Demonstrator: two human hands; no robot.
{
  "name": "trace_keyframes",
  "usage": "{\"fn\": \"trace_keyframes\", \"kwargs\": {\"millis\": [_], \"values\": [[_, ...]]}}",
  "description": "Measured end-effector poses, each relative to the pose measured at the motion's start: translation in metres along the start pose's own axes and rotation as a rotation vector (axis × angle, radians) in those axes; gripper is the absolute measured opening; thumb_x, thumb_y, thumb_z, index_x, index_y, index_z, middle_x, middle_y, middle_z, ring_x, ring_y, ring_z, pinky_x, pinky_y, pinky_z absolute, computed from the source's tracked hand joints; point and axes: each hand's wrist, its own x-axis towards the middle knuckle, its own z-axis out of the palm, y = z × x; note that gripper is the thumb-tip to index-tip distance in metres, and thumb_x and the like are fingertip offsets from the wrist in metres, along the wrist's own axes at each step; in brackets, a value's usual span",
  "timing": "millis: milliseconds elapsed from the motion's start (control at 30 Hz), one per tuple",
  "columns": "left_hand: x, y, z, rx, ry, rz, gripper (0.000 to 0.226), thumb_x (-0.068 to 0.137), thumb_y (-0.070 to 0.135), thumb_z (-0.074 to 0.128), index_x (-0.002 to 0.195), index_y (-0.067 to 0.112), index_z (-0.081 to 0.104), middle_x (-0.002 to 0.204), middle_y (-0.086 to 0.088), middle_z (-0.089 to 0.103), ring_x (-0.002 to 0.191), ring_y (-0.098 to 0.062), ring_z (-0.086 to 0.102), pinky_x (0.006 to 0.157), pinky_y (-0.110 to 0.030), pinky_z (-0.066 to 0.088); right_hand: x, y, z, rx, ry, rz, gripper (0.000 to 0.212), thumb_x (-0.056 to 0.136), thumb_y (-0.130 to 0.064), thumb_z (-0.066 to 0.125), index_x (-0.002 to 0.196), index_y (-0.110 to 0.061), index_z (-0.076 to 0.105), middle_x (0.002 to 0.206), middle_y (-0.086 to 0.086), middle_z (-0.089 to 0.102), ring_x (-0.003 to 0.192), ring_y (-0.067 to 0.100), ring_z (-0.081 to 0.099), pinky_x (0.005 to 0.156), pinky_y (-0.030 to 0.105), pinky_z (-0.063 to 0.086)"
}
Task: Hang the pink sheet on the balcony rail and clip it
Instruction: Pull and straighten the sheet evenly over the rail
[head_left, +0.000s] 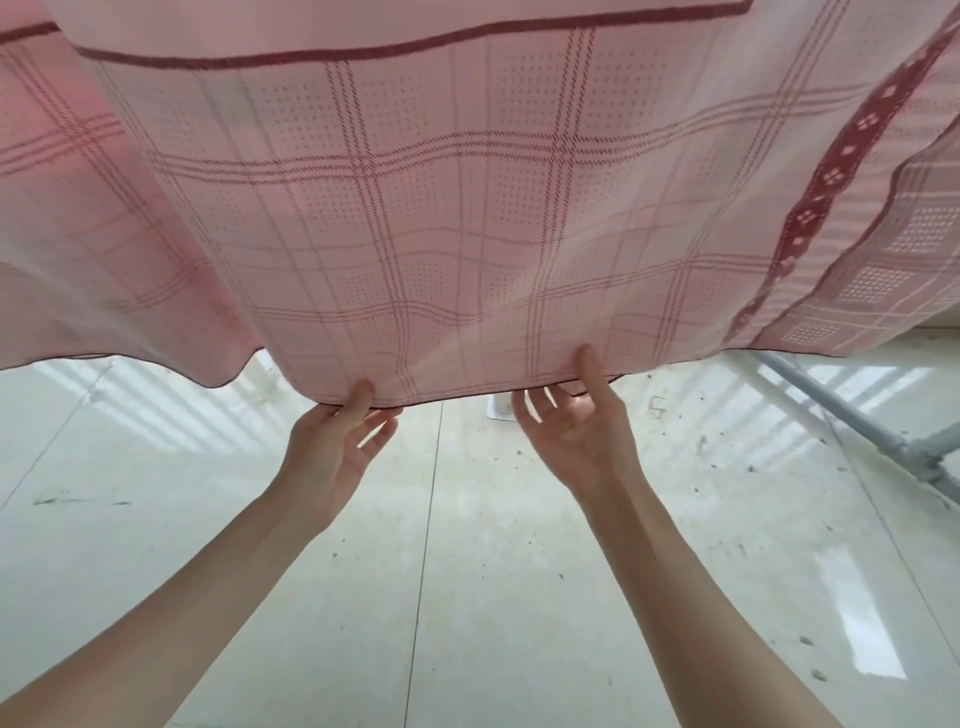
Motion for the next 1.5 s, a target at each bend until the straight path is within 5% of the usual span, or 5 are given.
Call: {"fn": "trace_keyframes", "kwargs": {"millis": [300, 833, 1267, 1400, 1500], "values": [[0.006, -0.002, 0.007, 0.004, -0.006, -0.011, 0.026, 0.089, 0.015, 0.055, 0.067, 0.018, 0.070, 0.069, 0.005, 0.068, 0.070, -0.011, 0.067, 0.071, -0.023, 0.055, -0.013, -0.041, -0.012, 0.467, -0.067, -0.133, 0.060, 0.080, -0.012, 0.070, 0.133, -0.011, 0.042, 0.121, 0.023, 0.054, 0.105, 0.037, 0.062, 0.088, 0.045, 0.052], [0.010, -0.002, 0.007, -0.028, 0.010, 0.000, 0.007, 0.090, 0.016, 0.054, 0.085, 0.014, 0.058, 0.065, 0.007, 0.067, 0.066, -0.009, 0.067, 0.067, -0.022, 0.056, -0.015, -0.079, -0.023, 0.223, -0.030, -0.313, 0.009, 0.070, -0.014, 0.070, 0.064, -0.008, 0.074, 0.087, -0.001, 0.065, 0.099, 0.015, 0.059, 0.094, 0.030, 0.047], [0.022, -0.001, 0.010, -0.125, -0.065, 0.016, 0.013, 0.095, 0.015, 0.045, 0.098, 0.014, 0.058, 0.085, 0.007, 0.072, 0.086, -0.011, 0.070, 0.075, -0.026, 0.057, 0.016, -0.083, -0.052, 0.064, 0.016, -0.325, 0.050, 0.086, -0.019, 0.057, 0.134, -0.010, 0.044, 0.137, 0.005, 0.048, 0.126, 0.020, 0.045, 0.101, 0.036, 0.036], [0.025, -0.002, 0.009, -0.117, -0.043, 0.028, 0.011, 0.094, 0.015, 0.046, 0.092, 0.015, 0.057, 0.081, 0.007, 0.070, 0.080, -0.010, 0.069, 0.072, -0.026, 0.057, 0.020, -0.083, -0.045, 0.096, -0.070, -0.290, 0.024, 0.089, -0.015, 0.053, 0.110, -0.011, 0.064, 0.127, 0.002, 0.060, 0.116, 0.022, 0.056, 0.117, 0.041, 0.018], [0.027, -0.003, 0.008, -0.106, -0.033, 0.033, 0.010, 0.093, 0.015, 0.048, 0.091, 0.014, 0.057, 0.082, 0.005, 0.068, 0.079, -0.010, 0.069, 0.072, -0.026, 0.057, 0.020, -0.084, -0.042, 0.194, -0.112, -0.283, 0.016, 0.090, -0.016, 0.052, 0.095, -0.013, 0.067, 0.122, -0.001, 0.063, 0.118, 0.018, 0.055, 0.104, 0.047, 0.037]]}}
